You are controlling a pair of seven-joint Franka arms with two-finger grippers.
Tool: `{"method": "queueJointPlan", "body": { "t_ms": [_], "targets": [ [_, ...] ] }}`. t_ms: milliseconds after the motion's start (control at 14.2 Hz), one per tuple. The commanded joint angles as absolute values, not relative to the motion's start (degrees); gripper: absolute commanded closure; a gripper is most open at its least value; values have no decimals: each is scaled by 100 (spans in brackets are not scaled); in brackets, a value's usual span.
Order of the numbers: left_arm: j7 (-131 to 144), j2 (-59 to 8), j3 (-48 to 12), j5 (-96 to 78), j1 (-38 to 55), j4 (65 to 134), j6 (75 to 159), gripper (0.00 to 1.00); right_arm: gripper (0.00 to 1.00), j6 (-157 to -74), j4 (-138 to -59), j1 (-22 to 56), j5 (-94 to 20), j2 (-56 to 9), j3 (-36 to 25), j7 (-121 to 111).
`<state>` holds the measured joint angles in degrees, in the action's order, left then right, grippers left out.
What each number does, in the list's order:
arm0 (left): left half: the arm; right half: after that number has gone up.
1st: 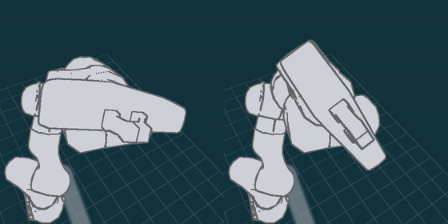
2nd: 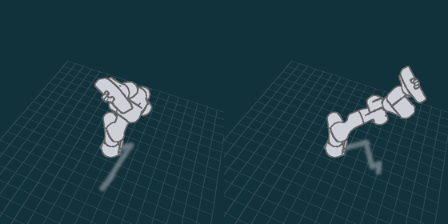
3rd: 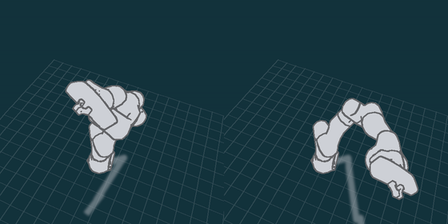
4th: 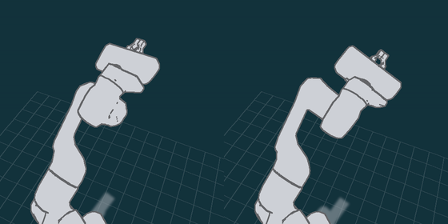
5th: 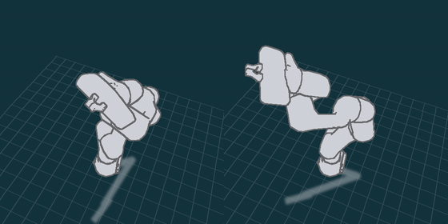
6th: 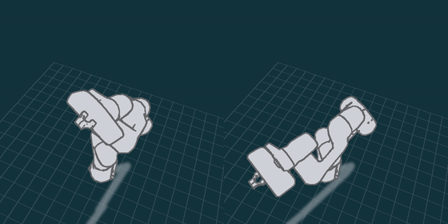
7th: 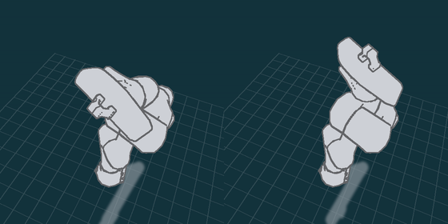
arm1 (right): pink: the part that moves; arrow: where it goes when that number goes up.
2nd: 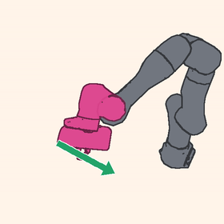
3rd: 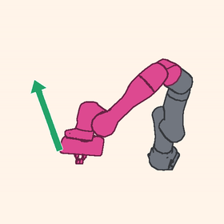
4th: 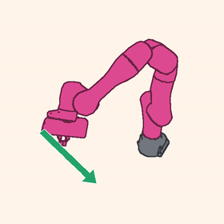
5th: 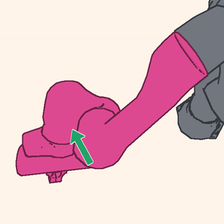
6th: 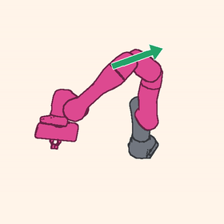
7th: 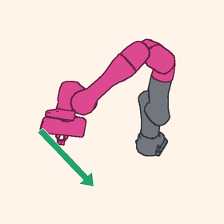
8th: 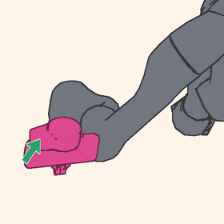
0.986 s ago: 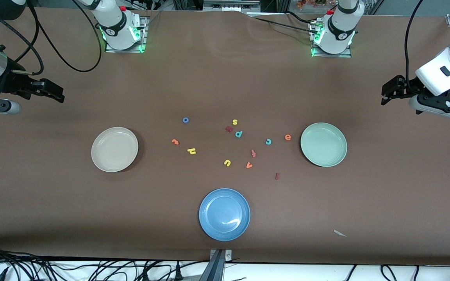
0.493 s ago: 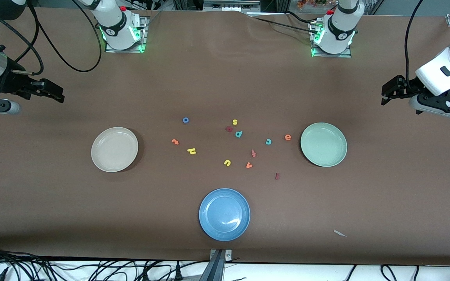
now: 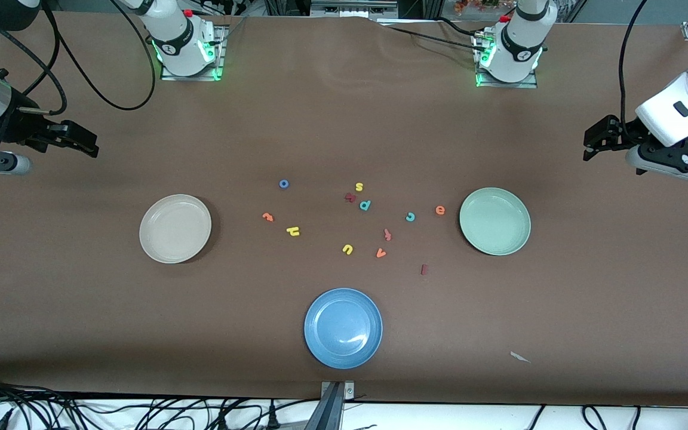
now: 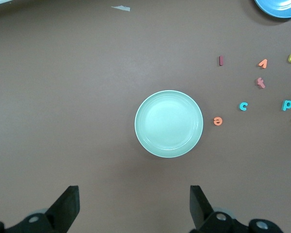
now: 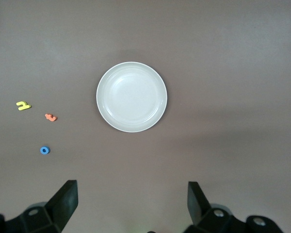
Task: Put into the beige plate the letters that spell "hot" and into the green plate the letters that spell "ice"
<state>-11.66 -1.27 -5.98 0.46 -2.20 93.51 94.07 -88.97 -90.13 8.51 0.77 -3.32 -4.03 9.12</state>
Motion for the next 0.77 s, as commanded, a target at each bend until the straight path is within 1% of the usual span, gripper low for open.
{"method": "queueJointPlan", "body": {
  "t_ms": [0,704],
  "targets": [
    [-1187,-132,-615,53,-343,9308,9316,0,0,-8947,-9097,817,-18,-229,-378,853],
    [-1213,-141,-642,62,-343,9237,9316,0,0,-8947,-9105,817,-18,-237,-378,853]
  ]
}}
